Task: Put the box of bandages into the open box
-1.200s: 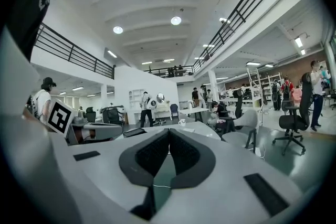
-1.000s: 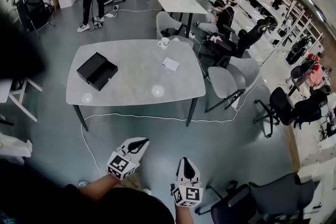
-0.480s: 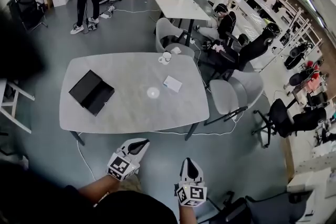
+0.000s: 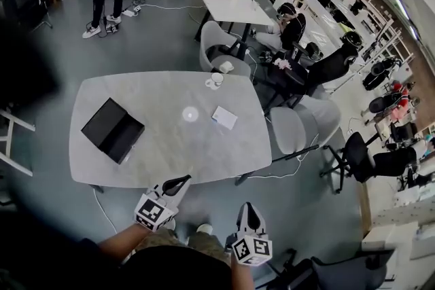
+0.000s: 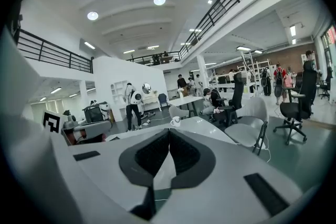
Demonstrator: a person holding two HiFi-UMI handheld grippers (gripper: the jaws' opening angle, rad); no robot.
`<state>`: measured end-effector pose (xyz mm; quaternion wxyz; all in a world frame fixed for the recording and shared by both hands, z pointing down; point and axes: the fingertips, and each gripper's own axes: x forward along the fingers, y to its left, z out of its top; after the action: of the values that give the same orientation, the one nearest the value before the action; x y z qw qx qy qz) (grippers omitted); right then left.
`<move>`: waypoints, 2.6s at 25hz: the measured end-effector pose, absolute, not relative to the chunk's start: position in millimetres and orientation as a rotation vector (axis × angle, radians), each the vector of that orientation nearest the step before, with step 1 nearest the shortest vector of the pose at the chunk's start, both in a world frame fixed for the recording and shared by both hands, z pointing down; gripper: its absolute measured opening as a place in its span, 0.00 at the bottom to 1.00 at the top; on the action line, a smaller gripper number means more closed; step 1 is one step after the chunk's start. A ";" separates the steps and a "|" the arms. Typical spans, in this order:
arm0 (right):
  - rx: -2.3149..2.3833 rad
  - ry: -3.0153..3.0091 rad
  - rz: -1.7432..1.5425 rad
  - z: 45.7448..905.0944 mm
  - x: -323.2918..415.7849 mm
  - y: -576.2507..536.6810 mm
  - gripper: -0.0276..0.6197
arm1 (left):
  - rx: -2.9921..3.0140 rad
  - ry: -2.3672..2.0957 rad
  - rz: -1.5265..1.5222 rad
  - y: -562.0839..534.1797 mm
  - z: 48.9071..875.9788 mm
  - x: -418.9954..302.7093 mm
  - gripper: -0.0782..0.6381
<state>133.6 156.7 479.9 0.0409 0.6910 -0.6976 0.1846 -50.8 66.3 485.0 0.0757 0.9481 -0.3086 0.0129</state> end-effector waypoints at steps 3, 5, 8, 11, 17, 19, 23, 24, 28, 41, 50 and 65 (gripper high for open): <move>2.096 -2.132 0.508 482.0 134.2 137.7 0.06 | 2.821 -0.947 0.044 50.2 493.6 -56.9 0.13; 2.076 -2.131 0.488 488.4 133.7 128.8 0.06 | 2.814 -0.944 0.056 43.3 500.3 -56.8 0.13; 2.051 -2.144 0.490 498.1 134.4 119.3 0.06 | 2.801 -0.943 0.071 35.7 505.1 -53.8 0.13; 2.037 -2.161 0.493 505.0 142.4 99.8 0.06 | 2.800 -0.960 0.079 17.8 504.5 -43.2 0.13; 1.970 -2.216 0.521 524.1 169.1 29.1 0.06 | 2.790 -0.951 0.150 -33.6 521.4 -5.2 0.13; 1.956 -2.230 0.569 533.4 183.8 0.7 0.06 | 2.795 -0.933 0.187 -54.0 529.7 14.1 0.13; 1.928 -2.248 0.606 547.6 211.8 -54.0 0.06 | 2.797 -0.921 0.300 -95.5 554.3 42.2 0.13; 1.913 -2.256 0.612 550.0 218.7 -66.9 0.06 | 2.790 -0.928 0.339 -105.8 562.9 47.9 0.13; 1.854 -2.281 0.616 558.7 242.8 -111.5 0.06 | 2.737 -0.961 0.500 -145.9 592.2 69.8 0.13; 1.765 -2.290 0.775 602.9 297.2 -195.3 0.06 | 2.705 -0.736 0.917 -250.1 678.3 155.4 0.13; 1.715 -2.296 0.871 634.4 311.0 -234.0 0.06 | 2.650 -0.414 1.200 -287.2 750.1 197.5 0.31; 1.652 -2.204 0.908 682.9 340.0 -233.3 0.06 | 2.779 0.234 1.762 -317.6 819.1 244.5 0.66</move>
<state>340.0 -233.3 682.9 0.1204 0.5654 -0.7545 0.3109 244.5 -317.6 819.1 -0.0786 0.8398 0.0707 0.5326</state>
